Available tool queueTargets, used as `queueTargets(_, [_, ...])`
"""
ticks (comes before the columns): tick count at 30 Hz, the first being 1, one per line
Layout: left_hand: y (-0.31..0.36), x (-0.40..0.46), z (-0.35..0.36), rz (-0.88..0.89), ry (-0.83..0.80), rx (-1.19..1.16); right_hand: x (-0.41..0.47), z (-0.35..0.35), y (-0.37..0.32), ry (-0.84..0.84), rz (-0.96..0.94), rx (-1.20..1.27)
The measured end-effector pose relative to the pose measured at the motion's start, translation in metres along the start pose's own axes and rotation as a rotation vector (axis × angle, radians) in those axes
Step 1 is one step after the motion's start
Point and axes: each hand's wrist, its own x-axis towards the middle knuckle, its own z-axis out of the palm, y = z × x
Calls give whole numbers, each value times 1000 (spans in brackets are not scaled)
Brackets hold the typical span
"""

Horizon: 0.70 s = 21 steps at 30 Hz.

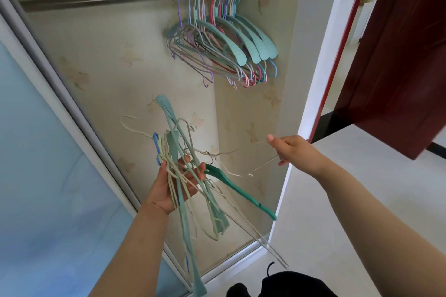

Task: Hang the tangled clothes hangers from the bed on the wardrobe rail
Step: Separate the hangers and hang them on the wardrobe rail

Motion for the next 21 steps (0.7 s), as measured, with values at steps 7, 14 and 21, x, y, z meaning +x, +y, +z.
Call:
queueTargets(7, [9, -5, 5, 92, -35, 41, -5, 1, 26, 52, -25, 276])
queueTargets(14, [14, -8, 17, 106, -83, -92, -13, 31, 62, 46, 70, 583])
queueTargets(21, [16, -6, 21, 109, -122, -58, -15, 33, 68, 4, 49, 668])
